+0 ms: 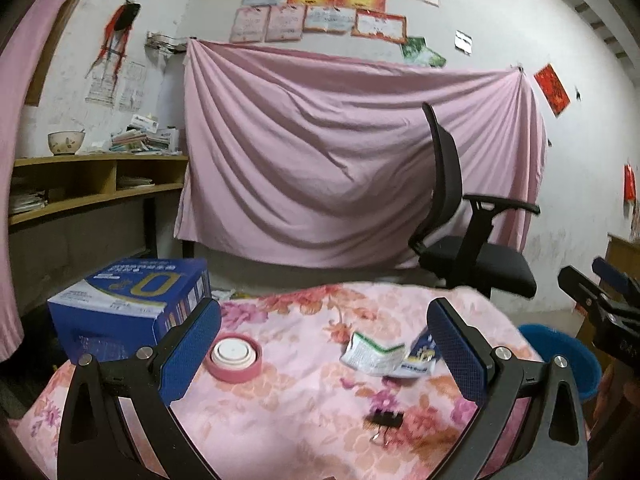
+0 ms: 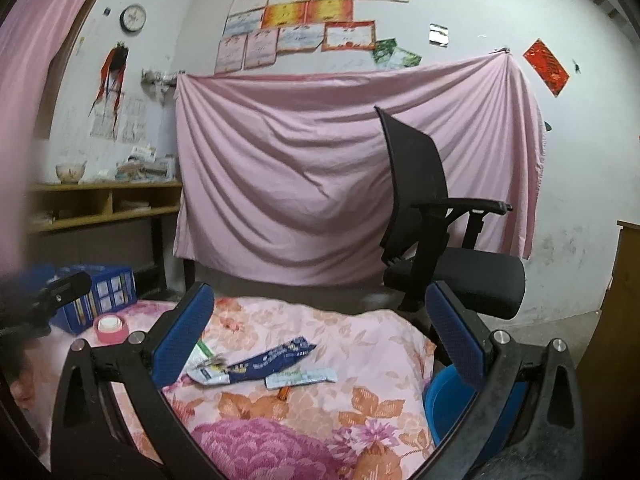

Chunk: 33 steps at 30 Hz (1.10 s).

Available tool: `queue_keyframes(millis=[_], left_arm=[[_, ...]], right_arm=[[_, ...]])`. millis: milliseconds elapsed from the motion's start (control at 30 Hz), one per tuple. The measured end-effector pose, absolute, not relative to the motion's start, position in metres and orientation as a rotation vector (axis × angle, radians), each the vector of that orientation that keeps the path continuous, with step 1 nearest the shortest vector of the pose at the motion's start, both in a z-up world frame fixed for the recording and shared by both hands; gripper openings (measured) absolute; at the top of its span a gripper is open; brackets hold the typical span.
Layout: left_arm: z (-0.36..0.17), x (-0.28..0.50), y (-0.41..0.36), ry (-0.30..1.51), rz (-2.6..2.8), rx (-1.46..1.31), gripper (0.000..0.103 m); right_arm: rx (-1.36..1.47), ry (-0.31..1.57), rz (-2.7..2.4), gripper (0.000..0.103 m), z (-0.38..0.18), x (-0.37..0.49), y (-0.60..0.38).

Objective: Collect trash
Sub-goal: 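Grasp the black binder clip with the left tool while the right tool grasps the orange battery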

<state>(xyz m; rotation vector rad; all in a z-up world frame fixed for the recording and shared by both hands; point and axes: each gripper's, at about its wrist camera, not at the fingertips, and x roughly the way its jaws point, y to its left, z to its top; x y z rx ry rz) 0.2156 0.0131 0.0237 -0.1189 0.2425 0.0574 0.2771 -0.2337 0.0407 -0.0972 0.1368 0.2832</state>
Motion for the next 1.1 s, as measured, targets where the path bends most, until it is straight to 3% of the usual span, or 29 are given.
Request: queue_keyframes(millis=[533,700,767,833,1100], left_arm=[[-0.013,0.251,0.005,0.511,-0.099,-0.082,0.099],[-0.022,0.260,-0.001,0.598,-0.184,-0.080,0.089],[-0.029,0.266,-0.004,0.652,-0.221,-0.078,0.071],[-0.036,0.271,-0.007,0.699,-0.250,-0.077,0.064],[-0.048,0.285,-0.016,0.792,-0.289,-0.062,0.049]], right_arm=[[-0.127,0.488,0.343,0.103,-0.002,0.323,-0.224],[-0.158,0.556,0.360,0.096,-0.012,0.331,-0.216],[-0.157,0.612,0.367,0.093,-0.017,0.338,-0.213],[-0.154,0.656,0.370,0.085,-0.023,0.344,-0.210],[-0.169,0.760,0.361,0.073,-0.037,0.359,-0.203]])
